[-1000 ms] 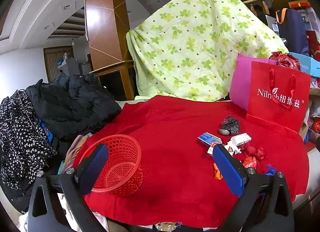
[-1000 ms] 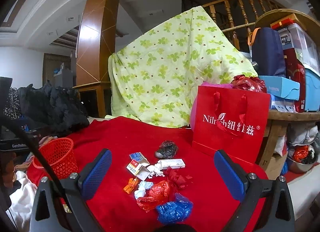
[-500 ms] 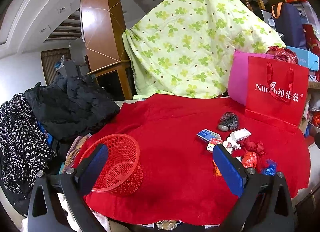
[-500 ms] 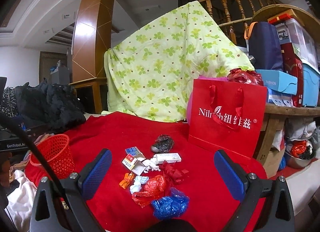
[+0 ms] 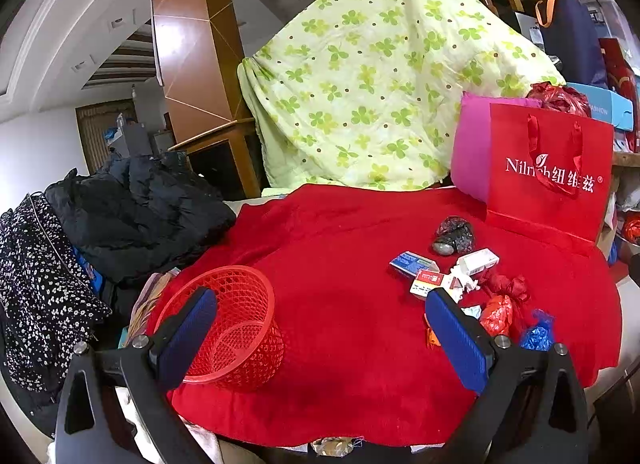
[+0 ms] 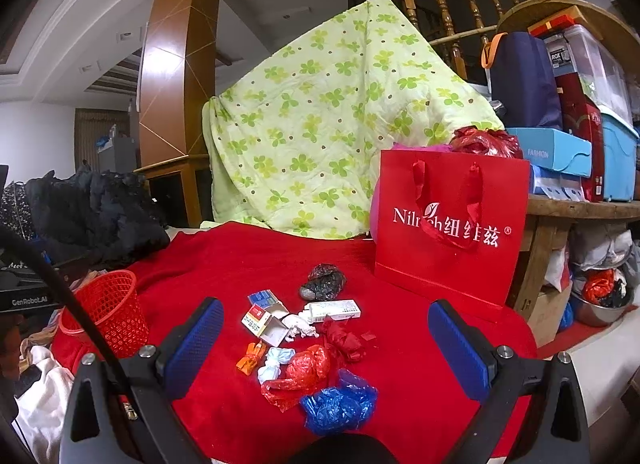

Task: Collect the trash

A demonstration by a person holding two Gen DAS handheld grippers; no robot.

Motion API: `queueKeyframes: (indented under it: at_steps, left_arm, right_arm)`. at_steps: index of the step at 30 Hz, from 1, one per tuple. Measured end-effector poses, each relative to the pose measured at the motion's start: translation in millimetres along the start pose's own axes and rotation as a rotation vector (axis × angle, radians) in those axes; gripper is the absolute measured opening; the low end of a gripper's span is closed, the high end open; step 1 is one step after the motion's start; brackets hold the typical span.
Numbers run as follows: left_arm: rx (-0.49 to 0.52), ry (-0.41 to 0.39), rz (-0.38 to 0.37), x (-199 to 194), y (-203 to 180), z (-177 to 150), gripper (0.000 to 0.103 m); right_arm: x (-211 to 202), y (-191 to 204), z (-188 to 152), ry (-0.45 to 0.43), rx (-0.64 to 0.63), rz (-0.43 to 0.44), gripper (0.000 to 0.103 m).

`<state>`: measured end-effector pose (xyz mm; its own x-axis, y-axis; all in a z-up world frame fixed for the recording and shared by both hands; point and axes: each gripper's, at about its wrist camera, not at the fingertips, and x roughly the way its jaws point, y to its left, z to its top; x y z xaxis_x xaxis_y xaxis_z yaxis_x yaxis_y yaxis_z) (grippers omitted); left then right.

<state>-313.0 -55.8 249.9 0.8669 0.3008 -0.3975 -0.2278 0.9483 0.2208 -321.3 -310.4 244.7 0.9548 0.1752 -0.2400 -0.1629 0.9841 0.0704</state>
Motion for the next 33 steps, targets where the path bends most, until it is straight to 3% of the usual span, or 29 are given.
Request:
queueKeyframes:
  at_steps: [6, 10, 14, 18, 22, 26, 28, 30, 33]
  left_arm:
    - [0.008, 0.014, -0.009, 7.8, -4.4, -3.4, 0.103]
    - [0.008, 0.073, -0.075, 30.5, -11.5, -14.9, 0.103]
    - [0.01, 0.19, -0.149, 65.7, -23.9, -34.2, 0.103]
    - [-0.001, 0.338, -0.214, 106.9, -41.3, -58.6, 0.103]
    - [-0.003, 0.429, -0.263, 135.4, -56.9, -73.2, 0.103]
    - [-0.007, 0.5, -0.324, 159.1, -73.8, -77.9, 0.103]
    - [0.003, 0.524, -0.364, 166.7, -84.0, -78.6, 0.103]
    - [0.015, 0.544, -0.388, 171.3, -92.3, -77.1, 0.103]
    - [0.028, 0.551, -0.454, 171.5, -105.2, -72.1, 0.102]
  right_arm:
    - [3.9, -4.0, -3.0, 0.025, 0.006, -0.004, 0.103]
    - [18.3, -14.2, -15.9, 0.08, 0.01, -0.014, 0.103]
    - [51.6, -36.8, -43.5, 0.203, 0.039, -0.044, 0.103]
    - [93.9, -66.9, -73.7, 0.353, 0.151, -0.026, 0.103]
    - [139.6, -87.1, -101.1, 0.511, 0.329, 0.094, 0.103]
    - [180.0, -87.5, -118.1, 0.672, 0.422, 0.146, 0.102]
    - [198.9, -83.3, -128.5, 0.749, 0.449, 0.184, 0.096]
    - [211.5, -77.0, -134.3, 0.81, 0.448, 0.19, 0.073]
    - [223.9, -75.2, -140.3, 0.838, 0.444, 0.189, 0.063]
